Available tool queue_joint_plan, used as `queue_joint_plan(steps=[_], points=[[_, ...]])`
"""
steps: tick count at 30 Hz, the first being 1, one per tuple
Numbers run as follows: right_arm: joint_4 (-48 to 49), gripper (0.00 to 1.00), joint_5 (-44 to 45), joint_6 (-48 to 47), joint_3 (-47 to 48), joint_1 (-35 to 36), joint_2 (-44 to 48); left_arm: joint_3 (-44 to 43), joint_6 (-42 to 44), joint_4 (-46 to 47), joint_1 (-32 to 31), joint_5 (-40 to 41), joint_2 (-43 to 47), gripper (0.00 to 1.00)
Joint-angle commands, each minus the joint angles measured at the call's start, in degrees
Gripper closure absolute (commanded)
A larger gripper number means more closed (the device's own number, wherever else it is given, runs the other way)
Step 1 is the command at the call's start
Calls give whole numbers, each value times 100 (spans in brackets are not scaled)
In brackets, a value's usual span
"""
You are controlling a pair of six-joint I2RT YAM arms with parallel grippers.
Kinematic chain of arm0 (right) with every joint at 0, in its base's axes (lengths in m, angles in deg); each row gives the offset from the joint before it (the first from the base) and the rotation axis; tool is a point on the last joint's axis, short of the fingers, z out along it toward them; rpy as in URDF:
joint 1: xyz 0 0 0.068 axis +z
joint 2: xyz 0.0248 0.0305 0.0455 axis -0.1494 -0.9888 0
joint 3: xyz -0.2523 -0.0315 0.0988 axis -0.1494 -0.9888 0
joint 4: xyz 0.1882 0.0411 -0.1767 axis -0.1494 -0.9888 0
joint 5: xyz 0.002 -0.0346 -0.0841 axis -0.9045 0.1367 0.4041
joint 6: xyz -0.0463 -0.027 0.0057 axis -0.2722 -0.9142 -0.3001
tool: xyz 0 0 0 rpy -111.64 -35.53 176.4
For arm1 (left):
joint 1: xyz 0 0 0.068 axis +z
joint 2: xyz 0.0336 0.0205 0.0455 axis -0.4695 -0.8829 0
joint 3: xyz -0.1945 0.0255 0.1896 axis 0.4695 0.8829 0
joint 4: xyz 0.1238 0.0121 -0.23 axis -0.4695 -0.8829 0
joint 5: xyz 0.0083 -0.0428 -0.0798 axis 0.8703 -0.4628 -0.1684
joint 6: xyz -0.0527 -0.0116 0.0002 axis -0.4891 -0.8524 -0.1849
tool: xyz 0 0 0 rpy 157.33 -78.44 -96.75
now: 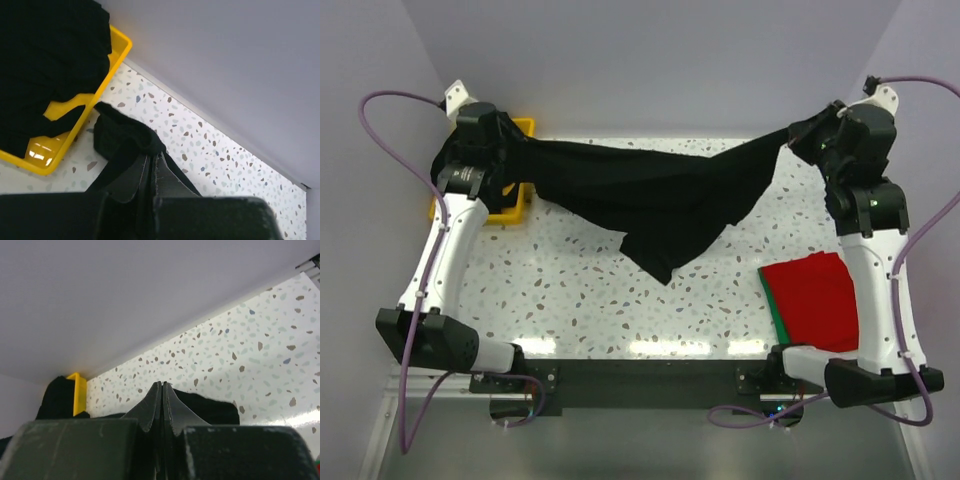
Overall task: Fold and stack the t-shirts
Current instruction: Flatten the tshirt out
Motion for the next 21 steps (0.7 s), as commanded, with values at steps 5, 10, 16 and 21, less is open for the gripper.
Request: queue_joint_plan(steps=[5, 10, 16, 21], points=[[1095, 100, -258, 296, 1116, -240, -1223, -1071, 149, 652, 121, -466, -920, 100], [1993, 100, -778, 621, 1965, -442, -2280, -2517, 149, 925, 165, -1053, -2412, 100], [2188, 100, -858, 587, 3961, -504, -3326, -4707, -45, 881, 376, -1906, -3628, 100], [2442, 100, -735, 551, 5019, -504, -3416, -4730, -615, 1941, 841, -2452, -3261, 100]])
